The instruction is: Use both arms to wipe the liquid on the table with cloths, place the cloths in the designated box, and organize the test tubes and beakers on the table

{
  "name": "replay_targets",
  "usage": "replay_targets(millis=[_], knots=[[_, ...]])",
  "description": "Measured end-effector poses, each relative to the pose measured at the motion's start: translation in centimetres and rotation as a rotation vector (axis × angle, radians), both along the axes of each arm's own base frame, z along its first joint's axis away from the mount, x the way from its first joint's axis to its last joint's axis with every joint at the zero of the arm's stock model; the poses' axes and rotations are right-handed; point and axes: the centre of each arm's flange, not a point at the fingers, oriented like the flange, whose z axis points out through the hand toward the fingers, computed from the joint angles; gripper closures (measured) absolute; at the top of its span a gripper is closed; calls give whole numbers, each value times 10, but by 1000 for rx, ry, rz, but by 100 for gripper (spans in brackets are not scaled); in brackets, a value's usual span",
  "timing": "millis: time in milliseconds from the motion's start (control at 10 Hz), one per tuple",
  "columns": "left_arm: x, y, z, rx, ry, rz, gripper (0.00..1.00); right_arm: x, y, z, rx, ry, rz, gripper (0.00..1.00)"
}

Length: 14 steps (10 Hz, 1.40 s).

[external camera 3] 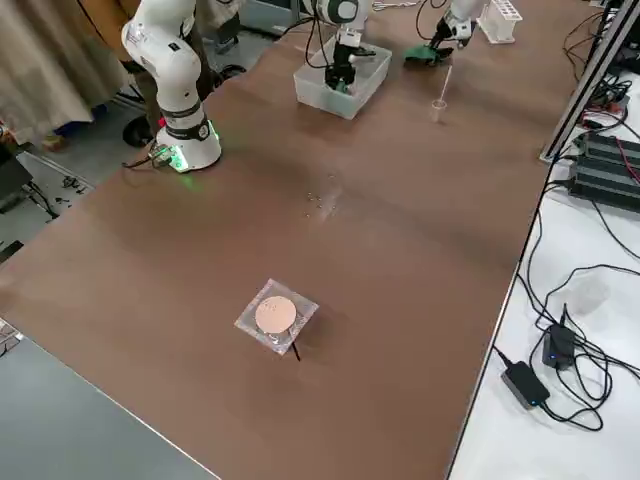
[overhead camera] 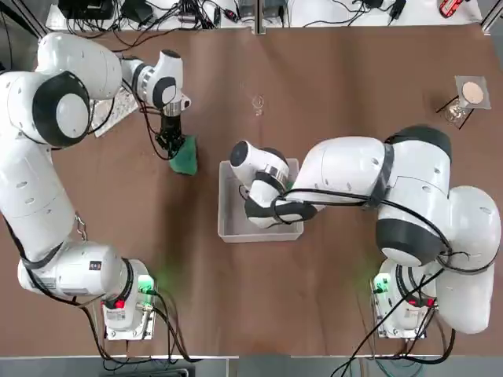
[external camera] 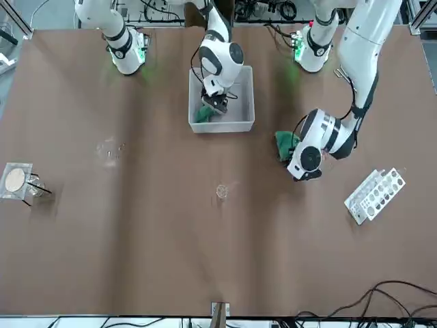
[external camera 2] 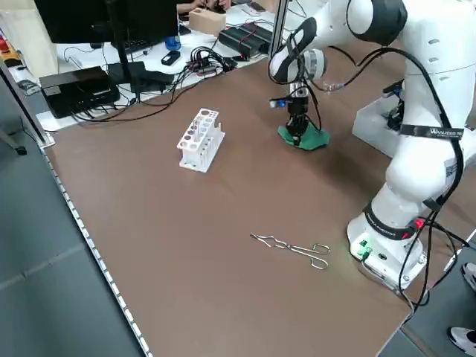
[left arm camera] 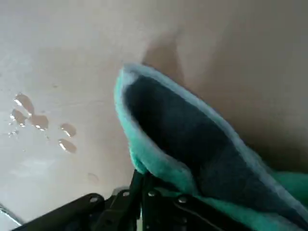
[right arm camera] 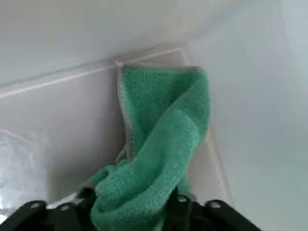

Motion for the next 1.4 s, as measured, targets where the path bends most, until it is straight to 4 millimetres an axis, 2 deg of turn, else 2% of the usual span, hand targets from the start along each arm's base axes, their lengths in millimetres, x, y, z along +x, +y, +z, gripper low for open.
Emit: replay_targets(millis=[100, 200, 300, 400, 500, 600, 700, 800, 900, 1000, 1100, 1200, 1300, 1400], knots=[[-9, 12, -3, 25, 15, -2, 97, 0, -1, 1, -9, 3, 0, 78], [-21, 28, -7, 58, 32, -11, 97, 1, -1, 3, -19, 6, -2, 85], [-35, 44, -11, 88, 54, -14, 97, 3, -2, 6, -32, 12, -5, 85], [-47, 63, -15, 118, 74, -9, 97, 10, -2, 17, -51, 27, 4, 85], [-59, 85, -18, 153, 92, -12, 97, 26, -1, 44, -52, 52, 24, 85], [-67, 108, -22, 187, 108, -12, 97, 50, -4, 85, -26, 73, 40, 85], [-73, 132, -24, 216, 120, -10, 97, 76, -15, 128, 12, 91, 58, 85], [-77, 155, -24, 242, 131, -16, 97, 102, -35, 165, 45, 114, 81, 85], [-80, 178, -22, 262, 141, -27, 97, 126, -61, 193, 71, 140, 101, 85], [-81, 199, -19, 275, 148, -32, 97, 153, -91, 212, 92, 169, 122, 85], [-79, 215, -15, 277, 140, -35, 97, 186, -131, 222, 111, 203, 139, 85], [-74, 221, -12, 267, 111, -40, 97, 225, -183, 223, 134, 245, 156, 86], [-66, 218, -10, 254, 74, -48, 97, 259, -239, 218, 163, 290, 177, 87], [-55, 207, -7, 242, 37, -69, 97, 284, -294, 208, 197, 325, 203, 87]])
